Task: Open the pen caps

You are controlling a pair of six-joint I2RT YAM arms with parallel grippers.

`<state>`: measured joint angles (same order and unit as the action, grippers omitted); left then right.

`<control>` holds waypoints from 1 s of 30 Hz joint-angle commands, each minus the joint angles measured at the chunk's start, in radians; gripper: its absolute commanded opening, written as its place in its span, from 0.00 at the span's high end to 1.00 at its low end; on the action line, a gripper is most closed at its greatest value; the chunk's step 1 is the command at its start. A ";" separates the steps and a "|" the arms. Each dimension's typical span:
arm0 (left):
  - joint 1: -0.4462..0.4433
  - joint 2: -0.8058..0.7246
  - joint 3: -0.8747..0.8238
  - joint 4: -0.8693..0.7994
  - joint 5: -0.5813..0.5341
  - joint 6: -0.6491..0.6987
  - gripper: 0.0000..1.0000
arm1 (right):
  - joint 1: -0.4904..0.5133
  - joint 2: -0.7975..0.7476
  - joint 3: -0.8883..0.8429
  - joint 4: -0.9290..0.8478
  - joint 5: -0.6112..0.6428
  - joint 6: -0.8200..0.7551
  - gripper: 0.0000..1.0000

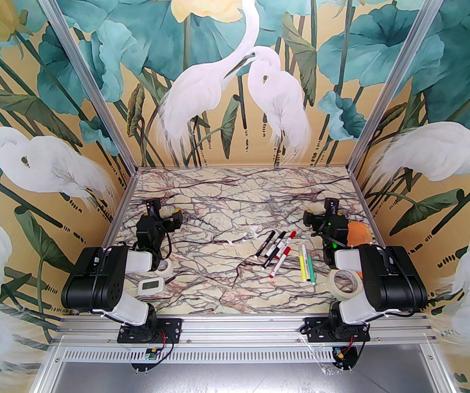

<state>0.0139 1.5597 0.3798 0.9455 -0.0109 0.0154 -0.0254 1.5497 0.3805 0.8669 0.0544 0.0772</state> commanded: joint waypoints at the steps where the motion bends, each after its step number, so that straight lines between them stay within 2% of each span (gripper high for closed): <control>1: 0.004 -0.004 0.008 -0.019 0.025 -0.002 0.00 | 0.005 -0.007 0.014 -0.006 -0.007 -0.006 0.01; 15: 0.003 -0.006 -0.030 0.050 0.035 0.000 0.00 | -0.001 -0.014 -0.021 0.052 -0.027 -0.005 0.01; 19: 0.001 -0.031 -0.039 0.047 -0.013 -0.013 0.01 | -0.002 -0.035 -0.022 0.039 -0.023 -0.005 0.01; 21: 0.001 -0.075 -0.029 -0.012 -0.027 -0.015 0.00 | -0.001 -0.074 -0.019 0.003 -0.031 -0.008 0.01; 25: -0.013 -0.198 0.009 -0.197 -0.080 -0.007 0.01 | 0.003 -0.211 0.018 -0.192 -0.043 -0.006 0.01; 30: -0.121 -0.356 0.097 -0.491 -0.272 -0.014 0.00 | 0.050 -0.404 0.076 -0.473 -0.055 0.026 0.01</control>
<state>-0.0551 1.2659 0.4179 0.6712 -0.1516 0.0135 -0.0032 1.2243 0.4091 0.6033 0.0238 0.0795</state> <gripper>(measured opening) 0.996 0.992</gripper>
